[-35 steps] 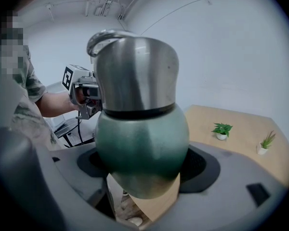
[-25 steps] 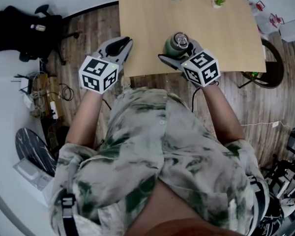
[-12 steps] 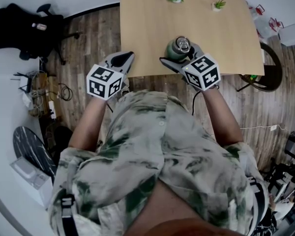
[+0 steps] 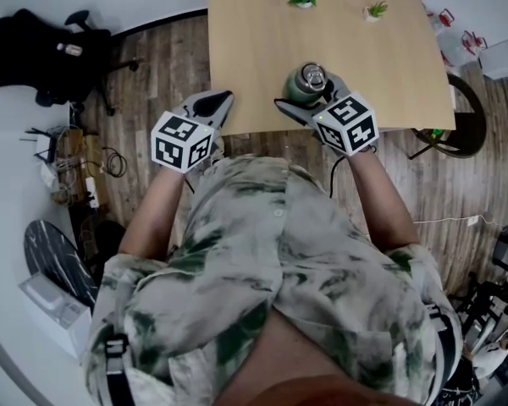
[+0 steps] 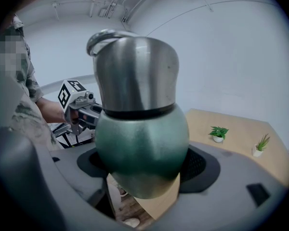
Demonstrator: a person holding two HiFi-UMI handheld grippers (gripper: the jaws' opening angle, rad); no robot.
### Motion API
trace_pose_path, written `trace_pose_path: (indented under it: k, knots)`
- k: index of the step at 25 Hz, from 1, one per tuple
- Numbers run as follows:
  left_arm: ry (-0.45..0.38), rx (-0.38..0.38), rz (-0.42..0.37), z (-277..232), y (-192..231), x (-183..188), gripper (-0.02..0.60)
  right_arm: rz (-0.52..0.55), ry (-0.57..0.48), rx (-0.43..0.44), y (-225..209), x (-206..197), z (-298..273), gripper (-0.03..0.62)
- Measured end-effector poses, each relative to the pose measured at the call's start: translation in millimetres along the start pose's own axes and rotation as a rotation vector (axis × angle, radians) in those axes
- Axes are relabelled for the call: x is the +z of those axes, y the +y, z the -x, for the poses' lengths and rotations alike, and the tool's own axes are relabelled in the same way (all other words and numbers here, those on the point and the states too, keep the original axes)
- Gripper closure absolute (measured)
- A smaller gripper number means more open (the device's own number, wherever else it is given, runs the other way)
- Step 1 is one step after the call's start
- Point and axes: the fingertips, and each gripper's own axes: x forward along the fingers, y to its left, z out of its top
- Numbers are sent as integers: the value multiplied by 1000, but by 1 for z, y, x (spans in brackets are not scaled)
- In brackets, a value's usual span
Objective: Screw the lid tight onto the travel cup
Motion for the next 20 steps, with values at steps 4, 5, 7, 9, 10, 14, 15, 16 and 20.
trace_pose_path:
  k: [4, 5, 7, 9, 10, 14, 15, 16, 20]
  knots:
    - [5, -13, 13, -1, -1, -2, 558, -5, -3, 1, -3, 1, 0, 189]
    - [4, -18, 16, -2, -3, -2, 558, -8, -3, 1, -3, 0, 1, 189]
    - [3, -21, 17, -3, -6, -2, 558, -12, -1, 3, -4, -2, 3, 189]
    - [5, -20, 19, -5, -7, -3, 558, -12, 2, 6, -4, -4, 3, 189]
    - [7, -19, 21, -5, -7, -3, 558, -11, 3, 7, -5, -4, 3, 189]
    - [4, -18, 29, -5, -7, -5, 558, -7, 4, 8, -3, -5, 1, 189]
    - [3, -18, 30, -4, -7, -6, 558, -6, 5, 8, -3, -6, 0, 189]
    - [3, -18, 30, -4, -7, -6, 558, -6, 7, 8, -2, -7, -1, 189]
    - [7, -12, 29, -4, -7, -8, 558, -8, 10, 10, -3, -9, -2, 189]
